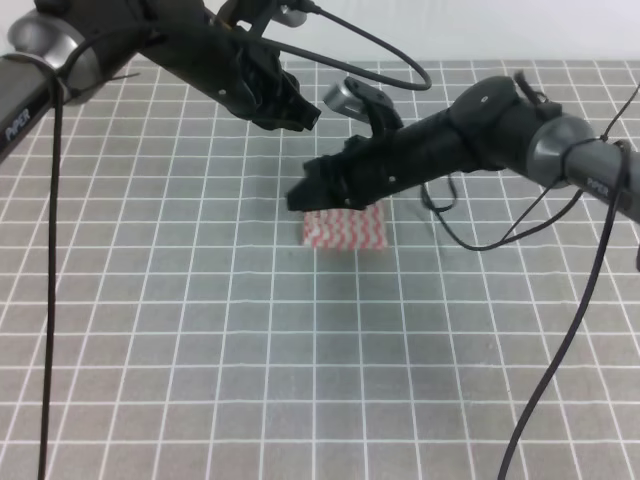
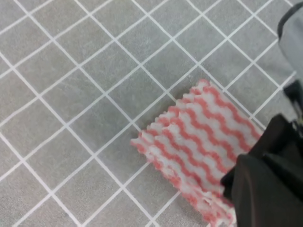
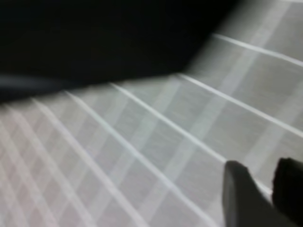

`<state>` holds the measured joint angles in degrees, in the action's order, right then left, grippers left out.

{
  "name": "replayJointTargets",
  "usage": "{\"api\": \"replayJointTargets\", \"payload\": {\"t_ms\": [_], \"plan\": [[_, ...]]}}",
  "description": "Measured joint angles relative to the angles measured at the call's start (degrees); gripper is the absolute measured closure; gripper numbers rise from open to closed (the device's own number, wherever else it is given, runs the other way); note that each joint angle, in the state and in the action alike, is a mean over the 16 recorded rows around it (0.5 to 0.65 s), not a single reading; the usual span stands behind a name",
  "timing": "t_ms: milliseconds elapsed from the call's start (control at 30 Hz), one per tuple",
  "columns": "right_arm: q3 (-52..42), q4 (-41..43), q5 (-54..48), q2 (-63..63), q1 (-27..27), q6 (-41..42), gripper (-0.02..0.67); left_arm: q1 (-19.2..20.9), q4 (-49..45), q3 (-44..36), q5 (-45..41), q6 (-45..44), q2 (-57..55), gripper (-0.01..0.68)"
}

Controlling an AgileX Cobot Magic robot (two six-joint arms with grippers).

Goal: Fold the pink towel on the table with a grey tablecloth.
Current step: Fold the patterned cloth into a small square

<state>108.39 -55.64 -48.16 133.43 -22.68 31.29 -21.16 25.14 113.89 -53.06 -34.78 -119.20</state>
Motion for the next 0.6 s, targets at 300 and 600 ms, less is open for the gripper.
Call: {"api": "replayJointTargets", "payload": {"t_ms": [300,600], "plan": [[1.0,7.5,-2.2,1.1,1.0,-1.7,0.644,0.2,0.0,0.0,-0.2,-0.4,0.0,0.675],[2.8,8.2,-2.4,0.0,2.1,-2.0,0.664,0.3,-0.1,0.0,0.0,-0.5,0.0,0.675]]}}
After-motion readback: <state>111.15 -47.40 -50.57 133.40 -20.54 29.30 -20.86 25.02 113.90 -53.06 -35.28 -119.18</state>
